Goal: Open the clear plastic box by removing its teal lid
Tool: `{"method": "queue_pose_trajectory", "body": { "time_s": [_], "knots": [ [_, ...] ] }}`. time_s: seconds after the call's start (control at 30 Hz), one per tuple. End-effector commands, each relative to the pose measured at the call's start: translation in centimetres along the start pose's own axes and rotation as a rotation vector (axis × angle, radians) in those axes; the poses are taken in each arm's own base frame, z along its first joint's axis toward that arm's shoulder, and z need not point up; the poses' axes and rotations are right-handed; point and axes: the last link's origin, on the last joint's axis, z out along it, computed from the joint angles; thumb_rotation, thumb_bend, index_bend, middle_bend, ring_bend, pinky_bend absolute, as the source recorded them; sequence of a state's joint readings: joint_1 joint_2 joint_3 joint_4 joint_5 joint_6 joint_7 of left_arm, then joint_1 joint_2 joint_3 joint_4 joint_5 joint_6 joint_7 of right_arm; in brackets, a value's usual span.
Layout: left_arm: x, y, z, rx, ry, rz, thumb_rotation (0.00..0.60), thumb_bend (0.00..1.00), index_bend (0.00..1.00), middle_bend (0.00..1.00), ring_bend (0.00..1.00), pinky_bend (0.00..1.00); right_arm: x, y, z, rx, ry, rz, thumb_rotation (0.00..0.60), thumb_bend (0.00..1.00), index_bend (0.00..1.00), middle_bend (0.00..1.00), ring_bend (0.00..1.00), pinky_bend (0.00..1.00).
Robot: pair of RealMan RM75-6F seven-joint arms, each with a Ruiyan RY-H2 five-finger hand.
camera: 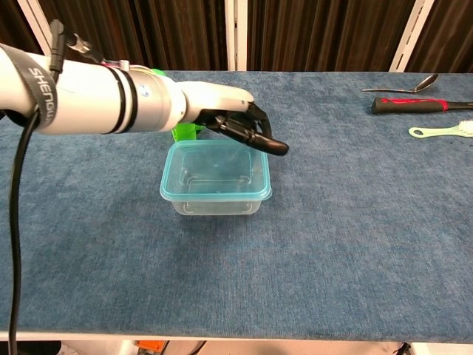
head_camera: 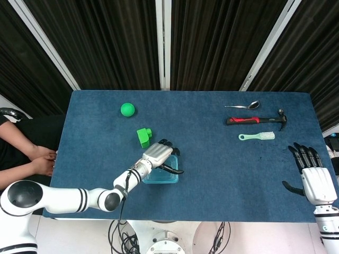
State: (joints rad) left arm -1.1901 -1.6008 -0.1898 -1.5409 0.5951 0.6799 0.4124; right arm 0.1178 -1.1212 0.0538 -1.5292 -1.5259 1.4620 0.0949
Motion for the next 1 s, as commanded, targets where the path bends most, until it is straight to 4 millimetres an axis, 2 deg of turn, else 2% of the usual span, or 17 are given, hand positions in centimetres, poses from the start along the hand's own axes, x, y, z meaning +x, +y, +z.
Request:
{"method": "queue_pose_trajectory", "body": {
  "time_s": [0.03, 0.1, 0.27, 0.33, 0.47, 0.53, 0.57, 0.73, 1.0],
  "knots": [
    [0.6, 0.3, -0.4, -0.012, 0.038, 0.003, 0.165, 0.06, 0.25, 0.30, 0.09, 0.05, 0.0, 0.0, 0.0, 0.000, 0.002, -0.001, 0.600, 0.04, 0.00, 0.01, 0.00, 0.00],
    [1.1, 0.1, -1.1, -0.022, 0.072, -0.002, 0.164, 0.06, 0.22, 0.28, 0.09, 0.04, 0.1, 0.0, 0.0, 0.000, 0.003, 0.000, 0.600, 0.04, 0.00, 0.01, 0.00, 0.00],
    [2.1, -1.3, -4.7, -0.050, 0.168, 0.001, 0.184, 0.06, 0.16, 0.23, 0.08, 0.02, 0.3, 0.0, 0.3, 0.008, 0.008, 0.001, 0.600, 0.04, 0.00, 0.01, 0.00, 0.00],
    [1.9, -1.9, -6.0, -0.049, 0.187, 0.020, 0.263, 0.06, 0.15, 0.20, 0.05, 0.01, 0.3, -0.2, 0.5, 0.017, 0.008, 0.002, 0.600, 0.04, 0.00, 0.01, 0.00, 0.00],
    [0.1, -2.9, -8.6, -0.032, 0.179, 0.095, 0.489, 0.06, 0.09, 0.12, 0.01, 0.00, 0.0, -0.3, 0.8, 0.032, 0.003, 0.006, 0.600, 0.04, 0.00, 0.01, 0.00, 0.00],
    [-1.0, -2.9, -9.2, -0.029, 0.153, 0.122, 0.579, 0.06, 0.06, 0.07, 0.00, 0.00, -0.2, -0.3, 0.9, 0.035, -0.001, 0.010, 0.600, 0.04, 0.00, 0.01, 0.00, 0.00],
    [-1.7, -2.7, -9.4, -0.027, 0.133, 0.137, 0.596, 0.06, 0.05, 0.06, 0.00, 0.00, -0.3, -0.3, 0.9, 0.039, -0.002, 0.012, 0.600, 0.04, 0.00, 0.01, 0.00, 0.00],
    [-3.3, -2.0, -8.6, -0.010, 0.095, 0.190, 0.600, 0.06, 0.00, 0.00, 0.00, 0.00, -0.4, -0.4, 1.1, 0.056, -0.003, 0.016, 0.600, 0.04, 0.00, 0.01, 0.00, 0.00],
    [-3.3, -2.0, -7.0, 0.061, 0.097, 0.175, 0.600, 0.06, 0.00, 0.00, 0.00, 0.00, -0.3, 0.0, 0.9, 0.044, 0.000, 0.019, 0.600, 0.04, 0.00, 0.01, 0.00, 0.00]
  ]
}}
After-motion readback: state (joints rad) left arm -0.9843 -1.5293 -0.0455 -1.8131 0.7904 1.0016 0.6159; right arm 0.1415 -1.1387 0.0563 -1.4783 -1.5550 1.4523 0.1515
